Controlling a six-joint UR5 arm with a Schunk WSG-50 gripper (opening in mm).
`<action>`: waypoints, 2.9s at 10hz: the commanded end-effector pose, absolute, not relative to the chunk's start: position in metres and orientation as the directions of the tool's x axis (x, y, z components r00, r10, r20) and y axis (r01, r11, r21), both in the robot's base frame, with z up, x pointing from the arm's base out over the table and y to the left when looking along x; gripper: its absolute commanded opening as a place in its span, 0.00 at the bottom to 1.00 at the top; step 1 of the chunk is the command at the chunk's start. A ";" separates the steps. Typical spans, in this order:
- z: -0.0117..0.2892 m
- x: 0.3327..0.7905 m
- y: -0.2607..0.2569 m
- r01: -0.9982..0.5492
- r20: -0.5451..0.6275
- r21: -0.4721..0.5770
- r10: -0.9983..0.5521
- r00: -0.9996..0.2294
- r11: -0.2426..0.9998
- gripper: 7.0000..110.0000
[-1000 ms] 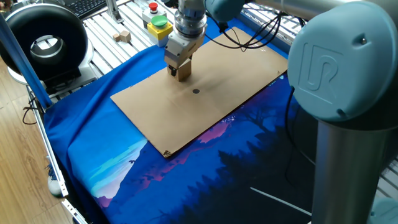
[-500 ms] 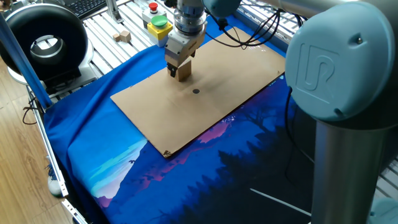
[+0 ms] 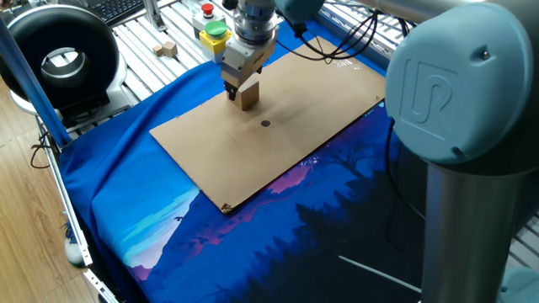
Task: Grab the block and place it at the designated location
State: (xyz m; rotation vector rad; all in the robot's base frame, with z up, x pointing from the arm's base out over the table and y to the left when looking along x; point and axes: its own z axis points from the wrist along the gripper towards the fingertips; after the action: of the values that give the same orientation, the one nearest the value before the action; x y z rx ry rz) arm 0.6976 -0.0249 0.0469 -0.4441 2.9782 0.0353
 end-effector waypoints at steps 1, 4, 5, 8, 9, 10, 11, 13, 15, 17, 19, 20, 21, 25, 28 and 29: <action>0.060 0.704 -0.025 -0.310 -0.136 0.023 -0.304 -0.943 0.950 0.79; 0.060 0.708 -0.036 -0.334 -0.134 -0.020 -0.334 -0.933 0.942 0.79; 0.060 0.706 -0.038 -0.326 -0.122 -0.027 -0.327 -0.937 0.945 0.57; 0.062 0.709 -0.038 -0.317 -0.120 -0.035 -0.319 -0.940 0.948 0.57; 0.063 0.707 -0.036 -0.296 -0.109 -0.027 -0.297 -0.949 0.955 0.00; 0.066 0.706 -0.035 -0.302 -0.105 -0.020 -0.302 -0.947 0.953 0.00; 0.069 0.708 -0.018 -0.339 -0.128 0.045 -0.332 -0.935 0.940 0.00; 0.078 0.699 -0.011 -0.353 -0.086 0.087 -0.346 -0.934 0.931 0.00; 0.080 0.708 -0.009 -0.383 -0.114 0.118 -0.371 -0.922 0.916 0.00; 0.079 0.709 -0.012 -0.396 -0.116 0.113 -0.384 -0.916 0.911 0.00; 0.080 0.701 -0.029 -0.419 -0.060 0.070 -0.415 -0.908 0.905 0.00; 0.083 0.704 -0.027 -0.443 -0.075 0.074 -0.438 -0.896 0.893 0.00; 0.088 0.702 -0.009 -0.434 -0.096 0.142 -0.424 -0.901 0.890 0.00; 0.106 0.725 0.001 -0.278 -0.181 0.154 -0.249 -0.951 0.948 0.00; 0.103 0.686 -0.029 -0.355 -0.010 0.080 -0.355 -0.935 0.932 0.00; 0.105 0.667 -0.033 -0.388 0.062 0.098 -0.395 -0.917 0.916 0.00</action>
State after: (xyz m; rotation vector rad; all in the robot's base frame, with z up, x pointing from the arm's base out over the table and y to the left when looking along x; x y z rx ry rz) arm 0.6964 -0.0205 0.0990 -0.5561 3.0507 0.1621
